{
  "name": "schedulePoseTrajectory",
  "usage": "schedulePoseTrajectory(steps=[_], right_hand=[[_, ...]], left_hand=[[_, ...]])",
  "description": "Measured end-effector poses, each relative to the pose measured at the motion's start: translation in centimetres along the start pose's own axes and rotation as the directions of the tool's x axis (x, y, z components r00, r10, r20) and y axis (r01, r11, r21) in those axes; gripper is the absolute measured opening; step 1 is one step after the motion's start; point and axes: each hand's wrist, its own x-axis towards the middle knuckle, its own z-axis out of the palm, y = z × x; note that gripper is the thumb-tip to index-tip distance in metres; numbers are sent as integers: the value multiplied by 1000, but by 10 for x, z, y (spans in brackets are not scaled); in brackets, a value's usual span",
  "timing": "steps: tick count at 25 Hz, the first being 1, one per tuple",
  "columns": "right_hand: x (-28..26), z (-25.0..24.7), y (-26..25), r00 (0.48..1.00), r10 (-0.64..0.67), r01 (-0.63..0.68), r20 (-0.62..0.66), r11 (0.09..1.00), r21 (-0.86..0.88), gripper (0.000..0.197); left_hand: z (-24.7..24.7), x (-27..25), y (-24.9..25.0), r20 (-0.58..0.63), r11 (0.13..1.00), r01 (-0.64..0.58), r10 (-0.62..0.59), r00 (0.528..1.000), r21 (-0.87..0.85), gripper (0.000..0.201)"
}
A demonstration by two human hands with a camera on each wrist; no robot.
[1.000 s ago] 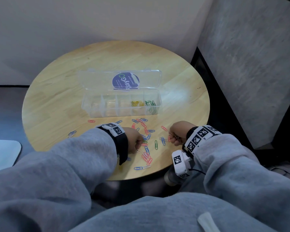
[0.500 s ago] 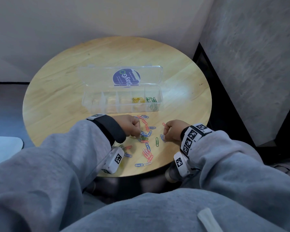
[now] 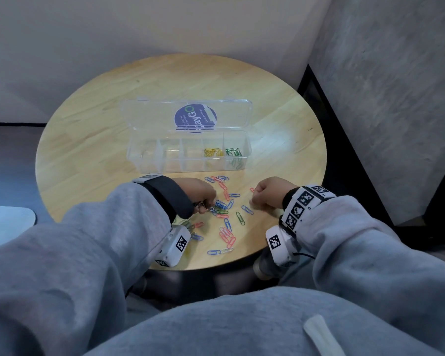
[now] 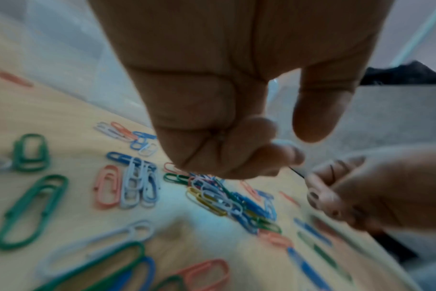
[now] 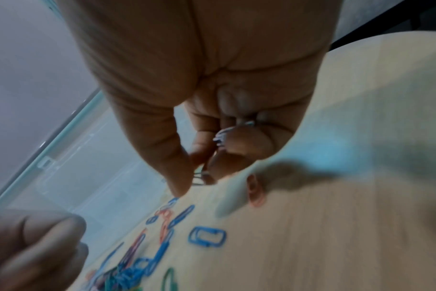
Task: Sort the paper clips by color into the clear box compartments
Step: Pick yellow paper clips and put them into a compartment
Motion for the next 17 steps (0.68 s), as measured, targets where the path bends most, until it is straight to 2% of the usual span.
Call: schedulePoseTrajectory(steps=[1,3,7,9,10,13,17], right_hand=[[1,-2,1,1000,-14,13,21,998,65,23],[4,-8,4,999,-31,24,41,983,180,20],[6,-10,5,998,-49,23,46,892,451,15],[4,-8,5,995,-69,16,75,836,549,13],[5,-8,5,993,-75,11,93,835,550,14],[5,-8,3,990,-70,-3,124,861,508,29],[-3,-4,-6,986,-87,17,142,902,431,32]], left_hand=[[1,1,0,15,992,-46,45,999,117,11],[6,-1,1,47,907,-157,150,988,391,6],[27,-3,6,86,704,-206,202,976,679,15],[33,1,6,109,646,-223,212,971,730,11],[34,3,7,120,633,-231,214,969,739,9],[35,8,5,131,612,-239,217,967,754,6],[35,10,0,94,607,-223,238,967,763,6]])
